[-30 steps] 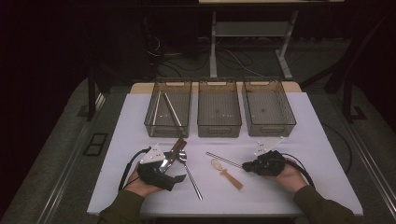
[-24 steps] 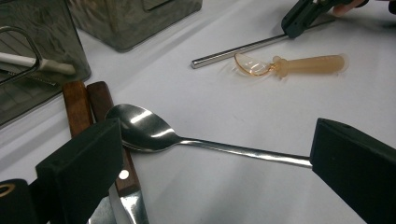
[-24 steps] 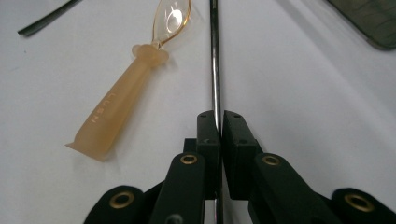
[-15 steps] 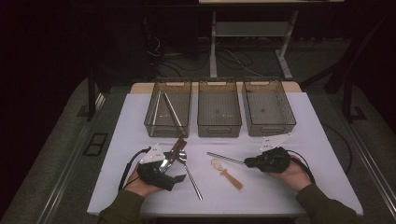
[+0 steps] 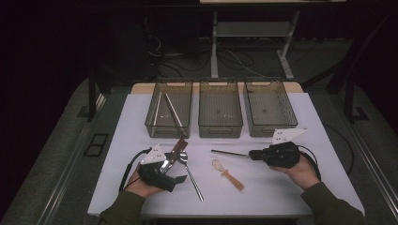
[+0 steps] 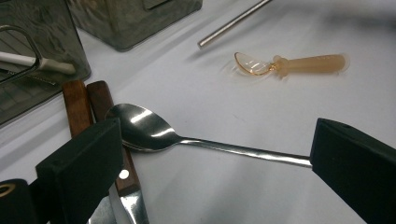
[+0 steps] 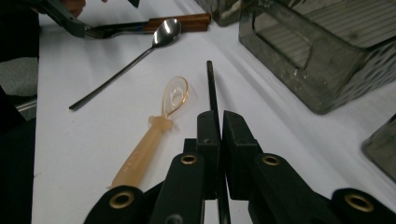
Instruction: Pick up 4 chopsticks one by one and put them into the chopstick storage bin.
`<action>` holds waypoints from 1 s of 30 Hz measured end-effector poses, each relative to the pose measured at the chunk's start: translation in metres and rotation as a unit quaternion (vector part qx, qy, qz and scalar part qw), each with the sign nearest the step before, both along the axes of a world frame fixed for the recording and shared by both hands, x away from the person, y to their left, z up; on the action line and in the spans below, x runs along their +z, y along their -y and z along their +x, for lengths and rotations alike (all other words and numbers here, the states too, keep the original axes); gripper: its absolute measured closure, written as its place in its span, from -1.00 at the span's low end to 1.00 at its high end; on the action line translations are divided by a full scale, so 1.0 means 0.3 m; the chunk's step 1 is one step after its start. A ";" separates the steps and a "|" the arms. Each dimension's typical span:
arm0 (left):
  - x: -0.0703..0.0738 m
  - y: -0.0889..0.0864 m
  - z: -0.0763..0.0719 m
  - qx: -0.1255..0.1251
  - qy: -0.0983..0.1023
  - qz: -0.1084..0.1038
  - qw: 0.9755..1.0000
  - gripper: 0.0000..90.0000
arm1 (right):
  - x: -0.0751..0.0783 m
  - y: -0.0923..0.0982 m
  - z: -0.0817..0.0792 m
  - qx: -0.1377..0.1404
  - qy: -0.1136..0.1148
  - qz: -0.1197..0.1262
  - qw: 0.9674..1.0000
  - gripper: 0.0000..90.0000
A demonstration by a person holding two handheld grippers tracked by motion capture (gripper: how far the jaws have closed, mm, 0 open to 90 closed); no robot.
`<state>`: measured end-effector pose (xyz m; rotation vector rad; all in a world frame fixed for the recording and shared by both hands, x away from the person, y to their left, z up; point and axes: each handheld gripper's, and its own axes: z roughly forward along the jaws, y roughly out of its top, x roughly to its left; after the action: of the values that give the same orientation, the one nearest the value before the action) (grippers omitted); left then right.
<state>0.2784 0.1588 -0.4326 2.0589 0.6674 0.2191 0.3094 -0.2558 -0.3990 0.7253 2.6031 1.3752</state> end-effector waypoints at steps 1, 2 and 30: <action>0.000 0.000 0.000 0.000 0.000 0.000 1.000 -0.97 | 0.005 0.002 0.001 0.000 0.001 0.004 1.000 0.91; 0.000 0.000 0.000 0.000 0.000 0.000 1.000 -0.97 | 0.011 0.003 0.003 -0.003 0.002 0.008 1.000 0.91; -0.003 0.001 0.003 0.000 -0.002 0.001 1.000 -0.97 | 0.123 -0.036 0.077 -0.025 0.024 0.054 0.998 0.91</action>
<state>0.2795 0.1585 -0.4334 2.0614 0.6702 0.2156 0.3324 -0.2450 -0.3619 0.7561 2.4724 1.5089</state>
